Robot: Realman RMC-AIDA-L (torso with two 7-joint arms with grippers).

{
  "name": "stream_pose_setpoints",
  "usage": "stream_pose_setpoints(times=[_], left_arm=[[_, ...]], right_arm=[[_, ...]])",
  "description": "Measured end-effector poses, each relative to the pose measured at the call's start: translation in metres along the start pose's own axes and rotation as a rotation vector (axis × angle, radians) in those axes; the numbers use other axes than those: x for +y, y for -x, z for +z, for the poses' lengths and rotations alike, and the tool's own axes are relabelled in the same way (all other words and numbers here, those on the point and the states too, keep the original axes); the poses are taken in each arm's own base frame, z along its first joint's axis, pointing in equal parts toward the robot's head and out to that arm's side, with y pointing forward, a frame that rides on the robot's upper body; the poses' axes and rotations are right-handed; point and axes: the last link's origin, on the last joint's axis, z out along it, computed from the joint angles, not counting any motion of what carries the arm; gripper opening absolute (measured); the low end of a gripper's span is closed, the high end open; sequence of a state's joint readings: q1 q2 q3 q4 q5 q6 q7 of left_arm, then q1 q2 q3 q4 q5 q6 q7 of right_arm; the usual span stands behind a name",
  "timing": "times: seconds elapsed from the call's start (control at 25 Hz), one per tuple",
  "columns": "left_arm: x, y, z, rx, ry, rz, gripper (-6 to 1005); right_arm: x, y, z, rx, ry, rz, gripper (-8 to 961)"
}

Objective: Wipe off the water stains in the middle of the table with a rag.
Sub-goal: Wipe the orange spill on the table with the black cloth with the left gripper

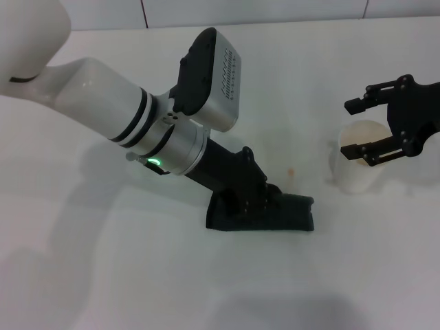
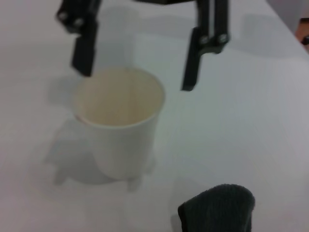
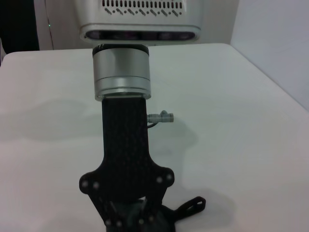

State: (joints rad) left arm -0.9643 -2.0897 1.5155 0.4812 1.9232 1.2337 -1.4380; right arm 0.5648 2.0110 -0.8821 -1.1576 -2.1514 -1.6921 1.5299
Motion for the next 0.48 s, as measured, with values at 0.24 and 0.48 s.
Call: stream_pose_setpoints(times=[0.24, 0.48], left_arm=[[-0.015, 0.008, 0.004, -0.060, -0.114, -0.065, 120], [-0.035, 0.016, 0.003, -0.106, -0.282, -0.146, 123]], right_arm=[[0.000, 0.001, 0.000, -0.010, 0.001, 0.000, 777], [0.001, 0.001, 0.002, -0.006, 0.006, -0.006, 777]])
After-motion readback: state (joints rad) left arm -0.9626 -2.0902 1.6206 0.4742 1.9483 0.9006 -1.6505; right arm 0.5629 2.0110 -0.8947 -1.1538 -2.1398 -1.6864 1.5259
